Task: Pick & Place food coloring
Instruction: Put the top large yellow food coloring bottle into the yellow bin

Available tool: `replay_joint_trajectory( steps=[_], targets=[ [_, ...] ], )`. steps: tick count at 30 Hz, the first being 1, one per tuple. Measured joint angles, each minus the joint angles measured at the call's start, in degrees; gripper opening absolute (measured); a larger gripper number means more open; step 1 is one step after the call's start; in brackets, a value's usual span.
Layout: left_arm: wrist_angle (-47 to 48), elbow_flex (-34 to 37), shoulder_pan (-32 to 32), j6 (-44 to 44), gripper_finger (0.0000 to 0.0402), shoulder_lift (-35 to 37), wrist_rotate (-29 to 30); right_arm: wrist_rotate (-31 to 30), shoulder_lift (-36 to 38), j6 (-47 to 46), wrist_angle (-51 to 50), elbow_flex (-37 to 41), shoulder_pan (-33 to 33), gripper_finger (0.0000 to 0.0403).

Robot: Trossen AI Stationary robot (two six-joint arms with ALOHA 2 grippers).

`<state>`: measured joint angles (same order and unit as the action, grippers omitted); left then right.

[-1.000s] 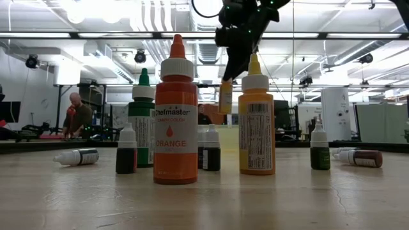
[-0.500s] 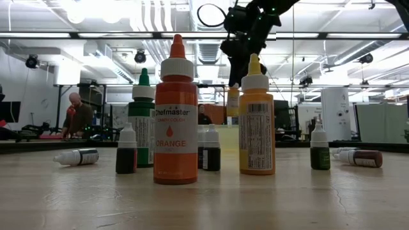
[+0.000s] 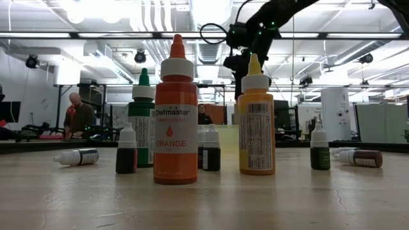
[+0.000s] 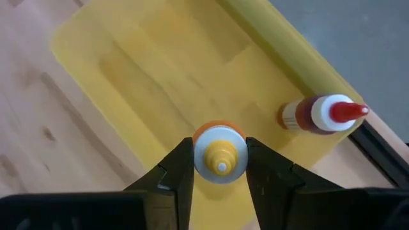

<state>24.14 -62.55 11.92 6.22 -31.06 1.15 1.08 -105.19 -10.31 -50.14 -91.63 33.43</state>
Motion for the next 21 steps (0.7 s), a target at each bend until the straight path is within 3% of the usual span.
replay_joint_trajectory(
  steps=[21],
  targets=[
    [0.0, 0.0, 0.0, 0.0, 0.0000, 0.0, 0.0, -1.3, 0.3, 0.2, 8.0, 9.4, 2.7, 0.0107]
  ],
)
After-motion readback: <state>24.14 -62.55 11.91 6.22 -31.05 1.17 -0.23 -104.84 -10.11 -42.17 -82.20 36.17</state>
